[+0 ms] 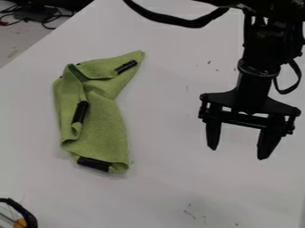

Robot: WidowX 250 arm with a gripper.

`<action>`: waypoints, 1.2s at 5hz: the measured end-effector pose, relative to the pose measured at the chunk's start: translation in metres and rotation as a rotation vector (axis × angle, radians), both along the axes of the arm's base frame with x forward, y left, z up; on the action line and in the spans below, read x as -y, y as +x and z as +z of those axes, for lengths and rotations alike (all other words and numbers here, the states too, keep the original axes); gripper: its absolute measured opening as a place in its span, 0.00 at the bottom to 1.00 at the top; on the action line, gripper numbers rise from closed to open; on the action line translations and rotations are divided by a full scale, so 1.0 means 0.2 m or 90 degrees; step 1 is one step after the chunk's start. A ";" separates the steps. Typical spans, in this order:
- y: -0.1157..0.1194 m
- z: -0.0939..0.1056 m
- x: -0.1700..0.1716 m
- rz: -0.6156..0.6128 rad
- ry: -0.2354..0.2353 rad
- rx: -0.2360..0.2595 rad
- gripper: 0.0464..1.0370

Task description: Unfold the cloth from left to right

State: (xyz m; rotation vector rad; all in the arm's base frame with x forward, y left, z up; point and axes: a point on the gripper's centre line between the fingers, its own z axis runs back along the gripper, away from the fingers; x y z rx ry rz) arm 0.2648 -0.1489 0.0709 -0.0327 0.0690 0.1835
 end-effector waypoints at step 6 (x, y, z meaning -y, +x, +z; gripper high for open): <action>0.14 0.23 -0.99 0.246 0.067 0.084 0.96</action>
